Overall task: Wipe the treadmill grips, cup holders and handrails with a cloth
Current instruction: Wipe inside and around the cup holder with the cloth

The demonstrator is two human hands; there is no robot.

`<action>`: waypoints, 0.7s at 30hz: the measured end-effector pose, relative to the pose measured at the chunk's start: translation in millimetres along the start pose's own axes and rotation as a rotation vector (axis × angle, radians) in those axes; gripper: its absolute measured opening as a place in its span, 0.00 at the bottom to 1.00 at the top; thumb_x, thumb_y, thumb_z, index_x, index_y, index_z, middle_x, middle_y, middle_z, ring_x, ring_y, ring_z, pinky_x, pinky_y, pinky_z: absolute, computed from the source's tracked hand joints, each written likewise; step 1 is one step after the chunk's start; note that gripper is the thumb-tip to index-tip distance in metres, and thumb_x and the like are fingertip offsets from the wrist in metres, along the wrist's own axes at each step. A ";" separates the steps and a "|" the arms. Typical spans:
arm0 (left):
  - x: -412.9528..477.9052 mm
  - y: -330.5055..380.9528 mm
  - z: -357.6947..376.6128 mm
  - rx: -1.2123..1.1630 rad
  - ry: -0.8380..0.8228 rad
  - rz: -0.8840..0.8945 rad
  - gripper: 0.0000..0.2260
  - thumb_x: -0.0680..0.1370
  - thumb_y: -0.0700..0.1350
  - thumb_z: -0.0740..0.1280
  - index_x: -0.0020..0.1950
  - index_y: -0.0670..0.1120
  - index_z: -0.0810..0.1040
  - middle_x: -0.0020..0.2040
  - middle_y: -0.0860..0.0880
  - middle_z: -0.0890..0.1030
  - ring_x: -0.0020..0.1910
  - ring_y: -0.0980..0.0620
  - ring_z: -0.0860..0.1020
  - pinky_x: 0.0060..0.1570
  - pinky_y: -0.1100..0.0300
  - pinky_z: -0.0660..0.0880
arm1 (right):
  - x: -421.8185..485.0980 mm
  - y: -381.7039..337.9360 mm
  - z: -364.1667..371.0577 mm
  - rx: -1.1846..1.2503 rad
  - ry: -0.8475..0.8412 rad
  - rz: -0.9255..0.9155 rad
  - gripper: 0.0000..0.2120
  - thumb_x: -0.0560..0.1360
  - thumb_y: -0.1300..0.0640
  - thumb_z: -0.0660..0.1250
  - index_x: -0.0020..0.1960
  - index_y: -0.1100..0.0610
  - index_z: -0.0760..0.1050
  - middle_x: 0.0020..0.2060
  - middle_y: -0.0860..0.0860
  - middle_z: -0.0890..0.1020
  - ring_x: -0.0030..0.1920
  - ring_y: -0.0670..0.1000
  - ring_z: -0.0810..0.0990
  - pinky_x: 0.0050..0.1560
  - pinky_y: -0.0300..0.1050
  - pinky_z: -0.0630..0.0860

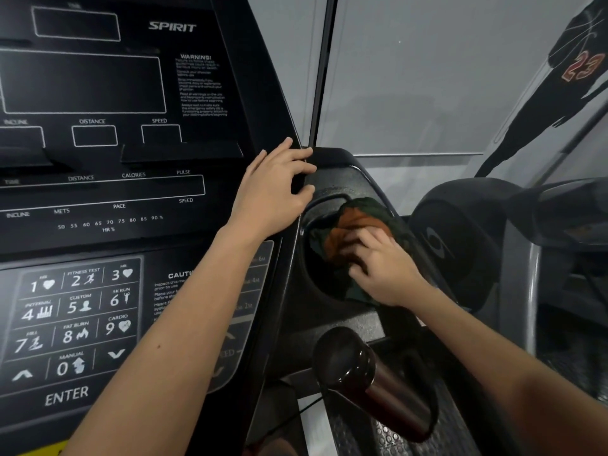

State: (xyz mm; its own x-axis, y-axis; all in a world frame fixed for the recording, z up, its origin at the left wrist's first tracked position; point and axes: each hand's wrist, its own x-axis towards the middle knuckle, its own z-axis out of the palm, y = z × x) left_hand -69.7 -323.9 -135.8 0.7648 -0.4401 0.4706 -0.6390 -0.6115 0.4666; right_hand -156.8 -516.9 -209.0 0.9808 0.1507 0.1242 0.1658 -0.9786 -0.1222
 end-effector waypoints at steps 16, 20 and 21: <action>0.2 -0.8 -1.0 -0.027 0.003 -0.006 0.14 0.77 0.46 0.65 0.63 0.50 0.76 0.70 0.57 0.68 0.74 0.60 0.54 0.71 0.61 0.43 | 11.8 16.0 -9.3 -0.157 -0.082 0.047 0.35 0.71 0.49 0.64 0.75 0.52 0.54 0.76 0.51 0.46 0.75 0.56 0.46 0.74 0.52 0.49; 0.4 -0.9 -0.3 -0.022 0.005 -0.001 0.14 0.77 0.46 0.65 0.63 0.50 0.76 0.70 0.57 0.68 0.74 0.59 0.54 0.70 0.61 0.43 | -17.0 8.5 -13.0 -0.140 0.012 0.042 0.25 0.71 0.47 0.60 0.65 0.56 0.71 0.67 0.52 0.68 0.66 0.56 0.67 0.63 0.56 0.69; 0.4 -0.8 -0.1 -0.021 0.006 -0.001 0.14 0.77 0.46 0.65 0.63 0.50 0.76 0.70 0.57 0.68 0.74 0.59 0.54 0.70 0.61 0.43 | -25.7 5.9 -13.2 -0.145 0.060 0.013 0.23 0.71 0.46 0.57 0.60 0.56 0.75 0.62 0.51 0.73 0.61 0.57 0.71 0.57 0.56 0.74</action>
State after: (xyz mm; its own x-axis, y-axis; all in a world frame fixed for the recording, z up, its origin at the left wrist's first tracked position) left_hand -68.8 -323.6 -135.9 0.7649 -0.4357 0.4745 -0.6400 -0.5978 0.4828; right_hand -182.4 -528.3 -199.8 0.9742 0.1331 0.1823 0.1318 -0.9911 0.0190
